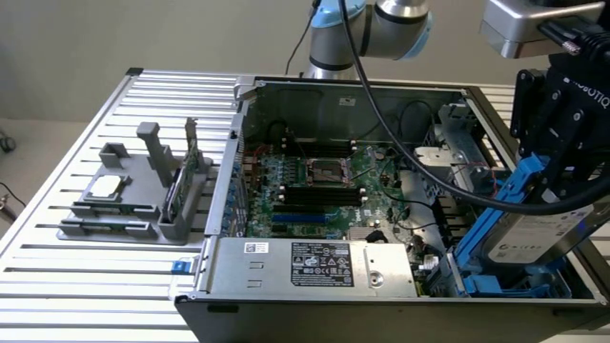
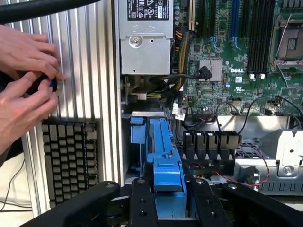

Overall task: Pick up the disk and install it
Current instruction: 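Pick up the disk, then insert the disk into the insertion slot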

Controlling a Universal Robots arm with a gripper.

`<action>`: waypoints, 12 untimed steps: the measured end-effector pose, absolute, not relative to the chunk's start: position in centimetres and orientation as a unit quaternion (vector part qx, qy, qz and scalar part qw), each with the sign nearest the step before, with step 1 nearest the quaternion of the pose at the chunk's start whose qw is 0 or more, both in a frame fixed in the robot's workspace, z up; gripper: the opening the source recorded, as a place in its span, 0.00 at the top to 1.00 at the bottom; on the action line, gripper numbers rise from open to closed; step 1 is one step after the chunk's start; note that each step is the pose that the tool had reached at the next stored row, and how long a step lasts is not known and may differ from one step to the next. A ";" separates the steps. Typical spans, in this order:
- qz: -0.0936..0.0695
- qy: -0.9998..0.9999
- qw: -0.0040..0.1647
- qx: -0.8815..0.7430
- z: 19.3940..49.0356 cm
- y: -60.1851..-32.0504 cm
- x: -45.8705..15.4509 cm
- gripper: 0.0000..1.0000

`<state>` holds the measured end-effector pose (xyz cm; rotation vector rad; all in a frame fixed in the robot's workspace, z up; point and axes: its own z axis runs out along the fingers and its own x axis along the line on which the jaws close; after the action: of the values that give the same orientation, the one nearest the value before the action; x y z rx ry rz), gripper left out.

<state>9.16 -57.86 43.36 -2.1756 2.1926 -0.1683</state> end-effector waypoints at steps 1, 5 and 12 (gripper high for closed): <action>-0.055 0.709 0.024 -0.703 43.3 -57.9 9.1 0.67; -0.055 0.709 0.024 -0.703 42.9 -57.9 9.1 0.67; -0.056 0.709 0.025 -0.703 42.1 -57.8 8.9 0.67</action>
<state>8.90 -57.84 42.15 -2.1737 2.1909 -0.1717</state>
